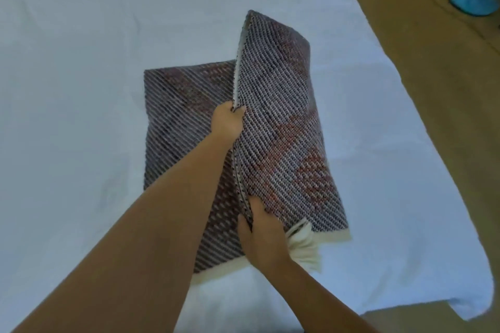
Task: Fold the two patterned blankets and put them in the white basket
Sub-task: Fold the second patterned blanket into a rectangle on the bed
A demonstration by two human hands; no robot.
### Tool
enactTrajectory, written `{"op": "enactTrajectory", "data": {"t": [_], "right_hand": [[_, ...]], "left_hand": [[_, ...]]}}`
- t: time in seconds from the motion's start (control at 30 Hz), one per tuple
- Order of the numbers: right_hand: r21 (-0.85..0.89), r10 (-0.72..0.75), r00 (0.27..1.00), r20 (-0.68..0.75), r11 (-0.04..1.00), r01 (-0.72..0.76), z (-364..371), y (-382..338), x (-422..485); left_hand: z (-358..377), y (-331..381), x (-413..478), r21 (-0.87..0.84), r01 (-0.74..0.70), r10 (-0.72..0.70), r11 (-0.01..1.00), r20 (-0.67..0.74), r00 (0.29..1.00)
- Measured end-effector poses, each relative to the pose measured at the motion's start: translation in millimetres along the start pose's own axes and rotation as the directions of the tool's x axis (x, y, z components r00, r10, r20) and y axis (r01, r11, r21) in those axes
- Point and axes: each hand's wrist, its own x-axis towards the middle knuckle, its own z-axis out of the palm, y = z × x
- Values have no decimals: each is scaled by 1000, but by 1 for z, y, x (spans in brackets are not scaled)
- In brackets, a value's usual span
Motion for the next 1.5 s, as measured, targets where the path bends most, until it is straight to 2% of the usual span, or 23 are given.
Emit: {"op": "enactTrajectory", "data": {"t": [0.1,0.2,0.4,0.53,0.67,0.77,0.9,1.0,1.1,1.2,1.3,1.5], "right_hand": [[-89,-39,993,116,995,50,46,-31,-9],[-177,-8,969,247,983,53,84,-54,-22],[-216,48,920,390,976,40,130,-77,-36],[-194,118,905,409,980,-41,144,-92,-38],[-246,178,879,442,967,-72,157,-102,-38],[-270,215,885,413,957,-106,164,-105,-40],[-60,254,879,402,966,-252,171,-110,-47],[62,301,892,337,938,-340,179,-116,-50],[209,412,859,304,851,-482,187,-124,-51],[301,456,796,399,755,-583,194,-133,-51],[285,419,794,440,774,-566,190,-136,-45],[208,322,851,415,877,-433,161,-120,-13]], "left_hand": [[-62,-49,-9,-12,68,-69,998,-49,996],[-109,-101,-21,-47,140,-145,989,-146,978],[-148,-158,-34,-140,183,-210,973,-218,953],[-161,-167,-36,-137,179,-208,974,-235,949],[-162,-170,-38,-151,181,-209,972,-200,957],[-159,-177,-43,-141,212,-234,967,-164,958],[-158,-189,-51,-86,211,-220,974,-109,969],[-157,-193,-55,-22,189,-190,982,-82,978],[-156,-194,-57,-32,188,-190,982,-91,978],[-157,-195,-58,-18,182,-183,983,-83,980],[-157,-193,-57,17,171,-169,985,-74,983],[-156,-186,-47,92,196,-188,976,-88,978]]}}
